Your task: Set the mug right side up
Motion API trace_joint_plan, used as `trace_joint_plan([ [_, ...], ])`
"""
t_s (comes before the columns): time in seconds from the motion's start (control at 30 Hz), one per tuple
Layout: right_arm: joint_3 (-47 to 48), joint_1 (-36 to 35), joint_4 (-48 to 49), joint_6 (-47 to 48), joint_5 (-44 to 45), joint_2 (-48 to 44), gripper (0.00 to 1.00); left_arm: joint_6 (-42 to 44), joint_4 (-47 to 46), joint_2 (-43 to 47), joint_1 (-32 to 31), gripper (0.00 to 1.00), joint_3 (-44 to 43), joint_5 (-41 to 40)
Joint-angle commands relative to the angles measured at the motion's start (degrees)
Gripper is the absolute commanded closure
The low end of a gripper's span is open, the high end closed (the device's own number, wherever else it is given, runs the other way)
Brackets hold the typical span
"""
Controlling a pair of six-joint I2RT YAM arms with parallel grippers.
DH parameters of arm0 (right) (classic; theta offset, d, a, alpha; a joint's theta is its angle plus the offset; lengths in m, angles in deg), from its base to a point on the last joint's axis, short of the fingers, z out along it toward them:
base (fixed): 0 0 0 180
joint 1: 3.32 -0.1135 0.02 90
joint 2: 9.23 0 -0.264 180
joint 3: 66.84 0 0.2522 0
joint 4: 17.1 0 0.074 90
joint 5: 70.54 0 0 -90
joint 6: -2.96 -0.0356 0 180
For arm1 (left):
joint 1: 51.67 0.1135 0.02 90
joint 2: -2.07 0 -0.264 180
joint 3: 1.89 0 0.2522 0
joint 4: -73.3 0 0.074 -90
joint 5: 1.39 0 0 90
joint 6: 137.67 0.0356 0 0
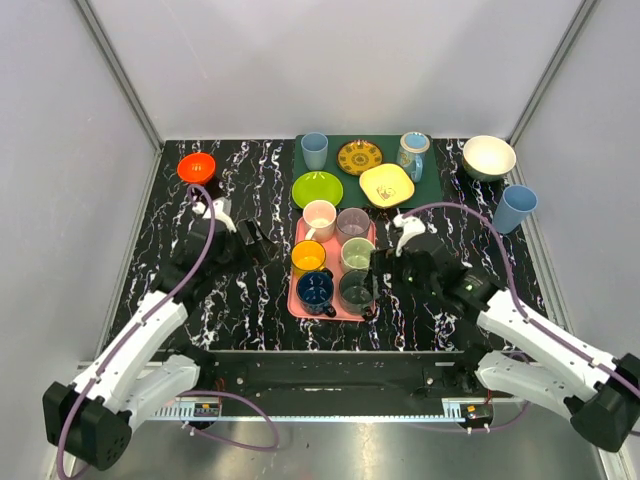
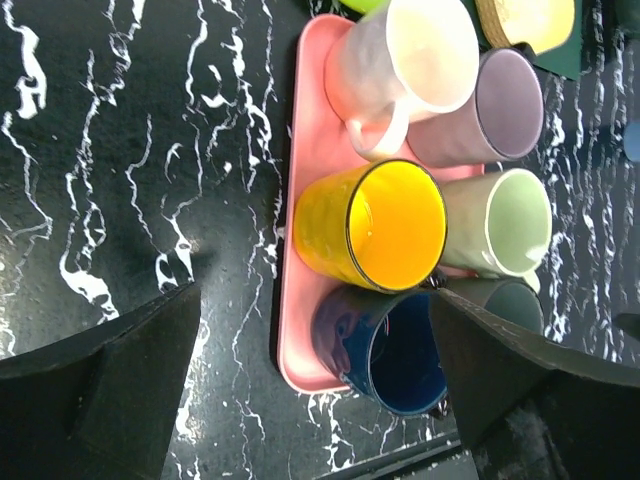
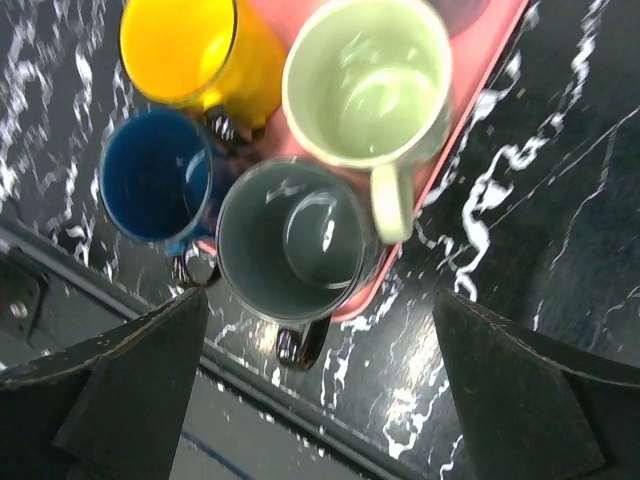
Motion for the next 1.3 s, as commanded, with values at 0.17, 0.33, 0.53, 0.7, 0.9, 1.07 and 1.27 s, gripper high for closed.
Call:
trace_joint_plan([
  [0.17,0.0,-15.7,-4.3,-5.7,9.0,6.1,0.19,-2.6,-9.4,11.9,0.0,0.01,9.6,6.6],
  [0.33,-1.1,-16.4,-4.0,-9.1,10.0,8.4,0.29,-1.6,-8.7,12.0,-0.2,0.01,8.9,7.8],
  [0.53,-0.5,-16.4,-4.8,-9.8,11.7,11.7,0.32,-0.3,-8.7,11.5,-0.1,0.01,8.8,8.9],
  [0.7,1.3,-16.5,-4.6,-8.6,11.9,15.9,0.37,1.0,-8.4,11.9,-0.1,0.01,9.2,9.7],
  [0.9,3.2,-16.4,-5.5,-6.8,12.4,18.9,0.38,1.4,-8.4,11.3,-0.1,0.01,9.2,10.2],
  [1.07,5.2,-16.4,-6.5,-4.6,12.7,21.1,0.42,1.2,-8.9,10.5,-0.1,0.01,9.0,10.8],
  [1.27,6.6,-16.4,-7.1,-2.8,12.7,23.4,0.46,1.3,-9.1,11.1,-0.1,0.01,9.3,11.1],
])
